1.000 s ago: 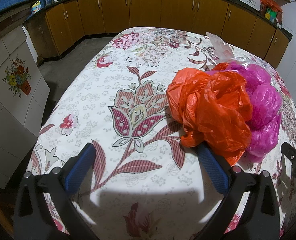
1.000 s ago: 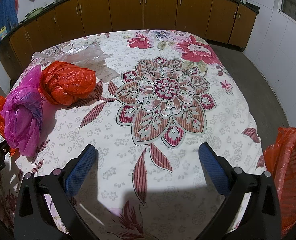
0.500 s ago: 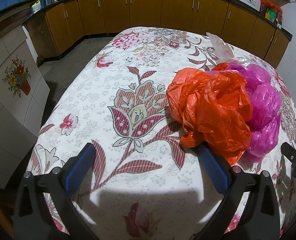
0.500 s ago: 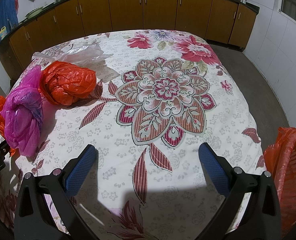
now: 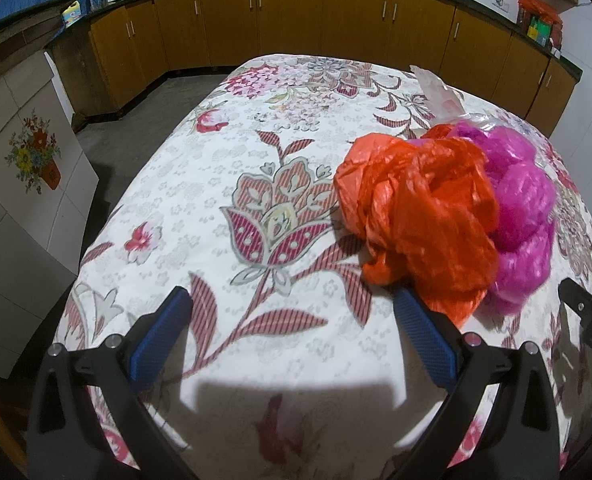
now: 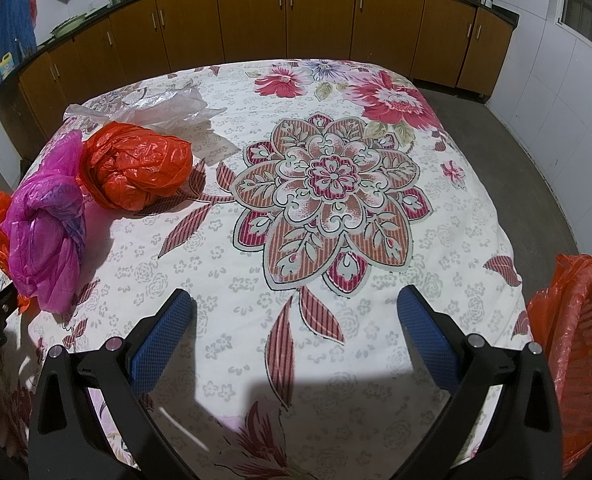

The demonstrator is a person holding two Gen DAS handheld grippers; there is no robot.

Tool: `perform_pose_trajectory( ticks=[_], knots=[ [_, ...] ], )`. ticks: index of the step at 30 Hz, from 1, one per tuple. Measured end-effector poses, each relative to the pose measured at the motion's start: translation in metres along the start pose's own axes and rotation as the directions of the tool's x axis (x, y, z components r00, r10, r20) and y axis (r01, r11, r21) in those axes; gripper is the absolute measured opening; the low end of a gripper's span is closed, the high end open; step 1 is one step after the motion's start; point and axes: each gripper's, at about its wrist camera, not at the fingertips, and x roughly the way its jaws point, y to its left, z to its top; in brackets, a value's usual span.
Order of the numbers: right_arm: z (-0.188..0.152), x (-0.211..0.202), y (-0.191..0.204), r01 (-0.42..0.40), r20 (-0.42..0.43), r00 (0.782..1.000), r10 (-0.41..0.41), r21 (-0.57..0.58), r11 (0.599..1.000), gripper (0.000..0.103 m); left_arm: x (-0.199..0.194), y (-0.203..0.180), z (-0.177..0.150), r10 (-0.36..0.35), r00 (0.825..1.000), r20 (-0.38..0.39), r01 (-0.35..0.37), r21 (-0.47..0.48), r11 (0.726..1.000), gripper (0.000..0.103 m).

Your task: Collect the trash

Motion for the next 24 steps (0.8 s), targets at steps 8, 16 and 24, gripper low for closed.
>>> perform_pose_trajectory(
  ticks=[8,16,24],
  knots=[
    [0.000,0.000,-0.002,-0.002,-0.002,1.000,0.002,-0.006,1.000,0.101,-0.027,0.020,-0.004,-0.061,0.995,0.084,0.067,-0.070,0.995,0.099],
    [0.009,-0.048,-0.006,-0.175,0.142,0.975,0.173,0.002,0.985,0.098,-0.057,0.016,0.016,-0.052,0.978,0.204,0.069,-0.076,0.995,0.099],
    [0.028,-0.064,0.059,-0.346,0.162,0.919,0.360,-0.106,0.932,0.079,-0.070,0.045,0.019,0.012,0.970,0.243,0.018,-0.117,0.993,0.099]
  ],
)
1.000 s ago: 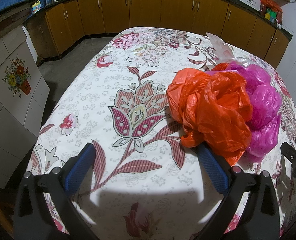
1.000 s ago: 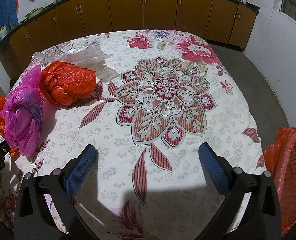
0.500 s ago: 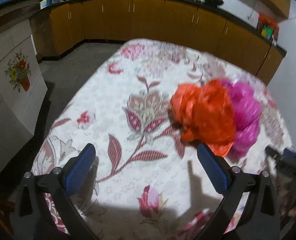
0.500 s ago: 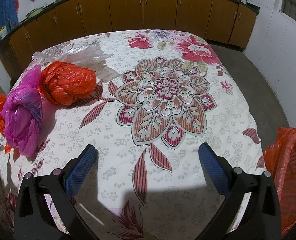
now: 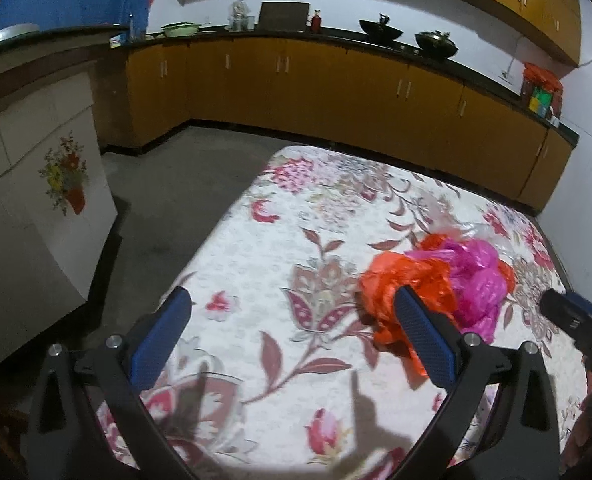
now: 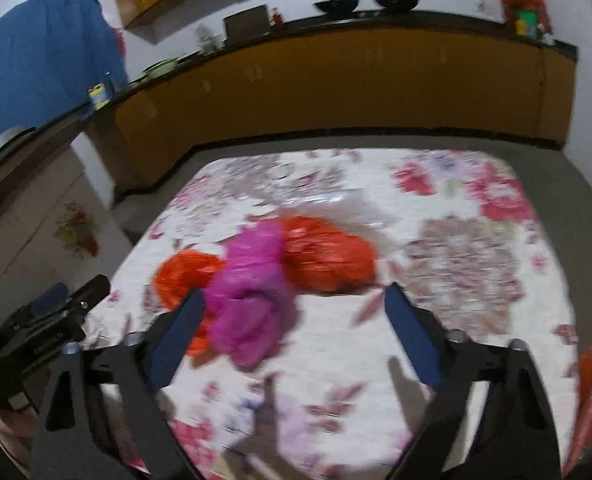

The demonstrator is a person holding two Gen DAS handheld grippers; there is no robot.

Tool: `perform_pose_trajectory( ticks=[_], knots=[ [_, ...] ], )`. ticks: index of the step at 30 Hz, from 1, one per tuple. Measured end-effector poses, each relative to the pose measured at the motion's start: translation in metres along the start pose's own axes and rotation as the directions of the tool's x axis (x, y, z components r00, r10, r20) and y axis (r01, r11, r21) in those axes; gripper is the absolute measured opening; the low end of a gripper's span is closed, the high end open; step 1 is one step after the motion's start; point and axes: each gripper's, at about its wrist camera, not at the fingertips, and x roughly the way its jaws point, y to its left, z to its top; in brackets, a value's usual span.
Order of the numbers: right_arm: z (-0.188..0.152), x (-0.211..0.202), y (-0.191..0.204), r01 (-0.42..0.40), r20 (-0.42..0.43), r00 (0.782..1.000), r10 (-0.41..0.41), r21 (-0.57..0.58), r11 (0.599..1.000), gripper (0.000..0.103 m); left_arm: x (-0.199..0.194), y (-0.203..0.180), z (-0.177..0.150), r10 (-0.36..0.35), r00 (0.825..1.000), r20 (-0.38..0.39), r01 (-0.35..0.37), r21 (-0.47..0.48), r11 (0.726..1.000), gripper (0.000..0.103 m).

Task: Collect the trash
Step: 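Grasp the orange bag with the left tool while the right tool grasps the pink bag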

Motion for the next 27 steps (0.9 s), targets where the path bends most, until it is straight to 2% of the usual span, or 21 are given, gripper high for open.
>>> perform_pose_trajectory(
  ticks=[5,7,14,16,23,27],
  knots=[
    [0.002,0.037,0.015,-0.018,-0.070,0.997,0.019,0.012,1.000,0.068,-0.001,0.015,0.000,0.024,1.000,-0.001,-0.024,-0.002,1.000,0.099],
    [-0.001,0.046,0.018,-0.042,-0.100,0.994,0.044,0.023,0.999,0.057,0.000,0.019,-0.001,0.026,1.000,-0.003,-0.026,-0.006,1.000,0.099],
    [-0.011,0.047,0.015,-0.092,-0.117,0.989,0.090,-0.010,0.996,0.042,0.004,0.013,0.000,-0.006,1.000,-0.012,0.006,-0.005,1.000,0.096],
    [-0.012,0.045,0.011,-0.104,-0.119,0.988,0.102,-0.007,0.995,0.034,0.006,0.005,0.000,-0.017,1.000,-0.017,0.017,0.004,1.000,0.094],
    [-0.017,0.021,0.005,-0.098,-0.070,0.993,0.095,-0.046,0.994,0.030,0.012,-0.015,0.002,-0.046,0.998,-0.036,0.046,0.011,0.999,0.086],
    [-0.021,0.002,-0.014,-0.089,-0.036,0.995,0.089,-0.003,0.996,0.030,0.015,-0.031,0.005,-0.066,0.997,-0.044,0.067,0.023,0.998,0.084]
  ],
)
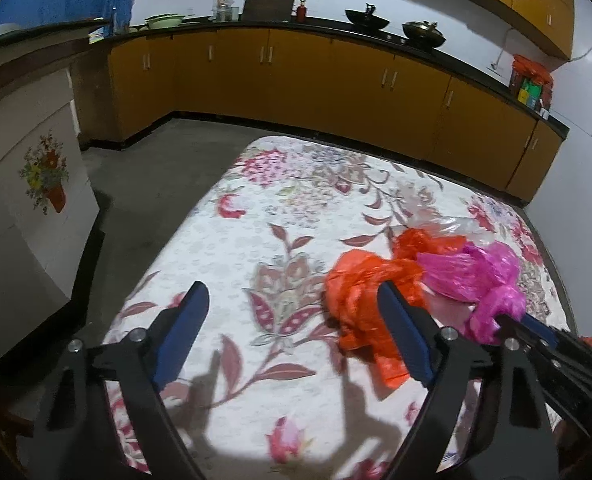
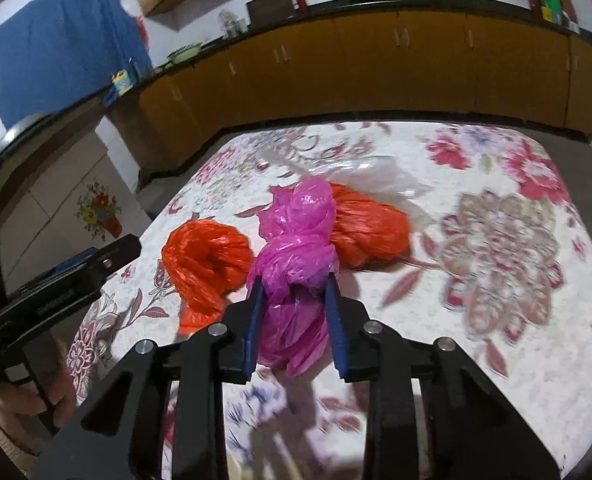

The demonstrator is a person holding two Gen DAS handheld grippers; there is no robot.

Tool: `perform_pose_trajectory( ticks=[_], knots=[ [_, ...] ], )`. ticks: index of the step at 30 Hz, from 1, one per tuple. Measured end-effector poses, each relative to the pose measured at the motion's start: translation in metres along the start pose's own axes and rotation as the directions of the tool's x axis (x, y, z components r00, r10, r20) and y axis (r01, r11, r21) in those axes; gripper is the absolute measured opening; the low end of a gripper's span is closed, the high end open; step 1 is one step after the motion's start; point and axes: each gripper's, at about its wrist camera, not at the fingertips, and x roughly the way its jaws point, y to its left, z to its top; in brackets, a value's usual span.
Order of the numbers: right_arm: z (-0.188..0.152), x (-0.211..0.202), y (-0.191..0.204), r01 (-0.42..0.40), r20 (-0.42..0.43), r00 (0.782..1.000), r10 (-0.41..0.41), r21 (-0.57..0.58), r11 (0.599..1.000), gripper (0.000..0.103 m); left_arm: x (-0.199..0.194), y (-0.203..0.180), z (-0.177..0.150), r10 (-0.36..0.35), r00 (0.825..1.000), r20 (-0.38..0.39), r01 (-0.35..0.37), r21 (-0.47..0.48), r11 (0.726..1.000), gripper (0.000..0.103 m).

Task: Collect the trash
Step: 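Grasp the orange bag with the left tool while the right tool grasps the pink bag, then carry the orange and pink bags over the red basket with both tools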

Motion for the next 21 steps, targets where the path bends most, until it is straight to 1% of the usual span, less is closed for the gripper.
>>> perform_pose_trajectory(
  ticks=[5,8,10,11,12,13,14,15,16,17,20,21],
  knots=[
    [-0.006,-0.031,-0.024,0.037,0.049,0.998,-0.039,0.045,0.998,0.030,0.011,-0.030,0.000,-0.006,1.000,-0.011,0.007,0.052,0.999,0.083],
    [-0.008,-0.045,-0.037,0.049,0.061,0.997,-0.053,0.073,0.996,0.030,0.026,-0.045,-0.002,0.005,0.999,-0.040,-0.001,0.078,0.997,0.079],
    [-0.010,-0.052,-0.043,0.058,0.064,0.996,-0.064,0.082,0.995,0.030,0.036,-0.049,-0.004,0.014,0.998,-0.067,-0.008,0.082,0.997,0.072],
    [-0.011,-0.054,-0.046,0.061,0.065,0.996,-0.067,0.086,0.994,0.030,0.040,-0.049,-0.006,0.014,0.997,-0.078,-0.008,0.081,0.997,0.066],
    [-0.012,-0.057,-0.049,0.065,0.066,0.995,-0.071,0.091,0.994,0.030,0.045,-0.050,-0.007,0.011,0.995,-0.099,-0.003,0.079,0.997,0.057],
    [-0.014,-0.060,-0.053,0.069,0.067,0.995,-0.076,0.095,0.993,0.030,0.050,-0.050,-0.010,0.000,0.993,-0.118,0.009,0.073,0.997,0.052],
    [-0.015,-0.062,-0.056,0.075,0.068,0.994,-0.082,0.100,0.992,0.030,0.052,-0.051,-0.011,-0.007,0.992,-0.127,0.016,0.069,0.997,0.045],
    [-0.016,-0.064,-0.059,0.079,0.070,0.994,-0.086,0.104,0.991,0.030,0.052,-0.051,-0.013,-0.005,0.992,-0.123,0.013,0.069,0.998,0.038],
    [-0.018,-0.068,-0.062,0.083,0.072,0.993,-0.091,0.110,0.991,0.030,0.051,-0.051,-0.014,-0.005,0.993,-0.115,0.014,0.075,0.997,0.036],
    [-0.018,-0.070,-0.065,0.085,0.074,0.993,-0.094,0.115,0.990,0.030,0.050,-0.052,-0.015,-0.009,0.994,-0.110,0.018,0.079,0.997,0.029],
    [-0.021,-0.081,-0.074,0.091,0.089,0.991,-0.104,0.137,0.986,0.030,0.041,-0.054,-0.015,-0.031,0.995,-0.091,0.040,0.097,0.995,0.021],
    [-0.022,-0.085,-0.076,0.093,0.094,0.990,-0.107,0.143,0.985,0.030,0.038,-0.056,-0.014,-0.034,0.996,-0.082,0.042,0.104,0.994,0.020]
  ],
)
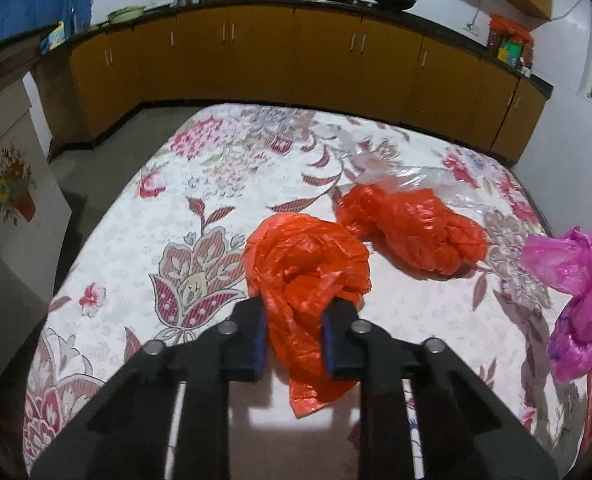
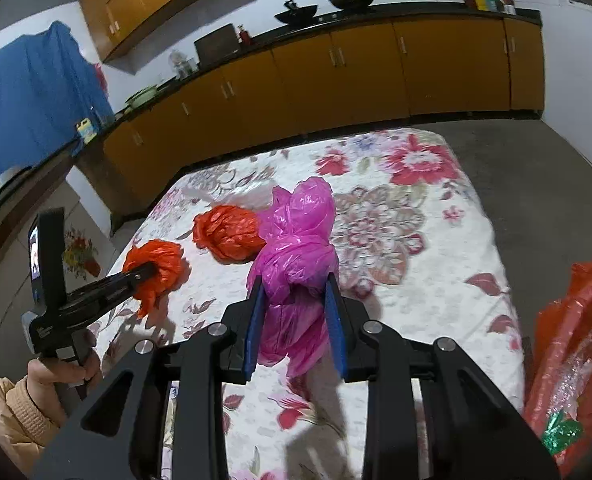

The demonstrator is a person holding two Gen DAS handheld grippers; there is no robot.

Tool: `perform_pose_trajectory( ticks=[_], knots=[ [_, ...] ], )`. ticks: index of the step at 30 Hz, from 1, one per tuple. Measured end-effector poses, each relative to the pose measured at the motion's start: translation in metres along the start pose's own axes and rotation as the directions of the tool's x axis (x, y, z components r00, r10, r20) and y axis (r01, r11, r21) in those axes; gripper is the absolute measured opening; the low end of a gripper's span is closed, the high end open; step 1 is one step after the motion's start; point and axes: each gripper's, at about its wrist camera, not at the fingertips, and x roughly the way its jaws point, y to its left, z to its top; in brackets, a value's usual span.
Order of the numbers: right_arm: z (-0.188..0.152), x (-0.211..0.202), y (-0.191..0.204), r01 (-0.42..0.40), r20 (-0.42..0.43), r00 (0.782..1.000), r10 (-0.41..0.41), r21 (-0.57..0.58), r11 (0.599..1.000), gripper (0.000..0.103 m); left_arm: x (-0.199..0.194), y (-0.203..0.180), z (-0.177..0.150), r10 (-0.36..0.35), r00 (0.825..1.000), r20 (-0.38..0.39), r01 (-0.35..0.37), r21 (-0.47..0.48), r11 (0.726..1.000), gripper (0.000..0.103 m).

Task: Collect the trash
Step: 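Carry the orange and pink bags over the red basket with both tools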

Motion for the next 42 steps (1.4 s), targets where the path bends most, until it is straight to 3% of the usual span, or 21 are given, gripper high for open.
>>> perform_pose_trajectory(
  ticks=[8,16,22,32,42],
  knots=[
    [0.001,-0.036,-0.025,0.035,0.055,0.998,-0.038,0.047,0.998,0.030,-0.040,-0.026,0.003,-0.070,0.995,0.070,0.067,0.053,0.996,0.019],
    [0.000,-0.084,-0.053,0.113,0.125,0.985,-0.122,0.080,0.990,0.030,-0.082,-0.084,0.000,-0.227,0.969,0.097,0.215,0.118,0.969,0.019],
    [-0.007,-0.127,-0.080,0.189,0.178,0.962,-0.207,0.116,0.975,0.030,-0.106,-0.137,-0.009,-0.344,0.936,0.081,0.326,0.175,0.929,0.019],
    [-0.032,-0.189,-0.129,0.295,0.212,0.915,-0.342,0.223,0.929,0.030,-0.128,-0.226,-0.038,-0.503,0.864,-0.006,0.488,0.252,0.835,0.019],
    [-0.057,-0.222,-0.167,0.313,0.192,0.902,-0.386,0.326,0.892,0.030,-0.138,-0.292,-0.069,-0.587,0.804,-0.093,0.585,0.303,0.753,0.019]
  ],
)
